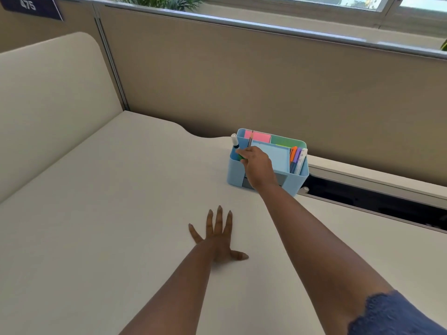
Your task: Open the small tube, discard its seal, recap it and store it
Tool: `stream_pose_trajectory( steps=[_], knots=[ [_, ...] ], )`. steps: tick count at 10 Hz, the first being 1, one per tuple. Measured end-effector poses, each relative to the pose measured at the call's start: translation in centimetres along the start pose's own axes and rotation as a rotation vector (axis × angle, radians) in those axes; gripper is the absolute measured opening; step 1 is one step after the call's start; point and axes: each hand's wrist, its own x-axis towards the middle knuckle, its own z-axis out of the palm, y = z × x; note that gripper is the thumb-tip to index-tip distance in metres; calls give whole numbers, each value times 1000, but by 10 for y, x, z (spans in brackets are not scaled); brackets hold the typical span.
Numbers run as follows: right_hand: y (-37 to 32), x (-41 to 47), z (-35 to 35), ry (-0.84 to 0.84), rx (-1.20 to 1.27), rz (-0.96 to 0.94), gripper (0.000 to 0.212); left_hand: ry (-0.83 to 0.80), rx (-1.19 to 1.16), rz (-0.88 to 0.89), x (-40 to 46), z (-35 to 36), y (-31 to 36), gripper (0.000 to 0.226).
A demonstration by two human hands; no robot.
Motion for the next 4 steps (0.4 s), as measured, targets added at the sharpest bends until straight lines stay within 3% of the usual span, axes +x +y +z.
stream_pose_trajectory(
  steps=[2, 4],
  knots=[
    [2, -7, -7, -113, -71, -48, 41, -3, 10, -1, 1, 1, -1, 114],
    [12, -21, -29, -66, -5, -18, 45, 17, 19, -15, -2, 2, -3, 112]
  ],
)
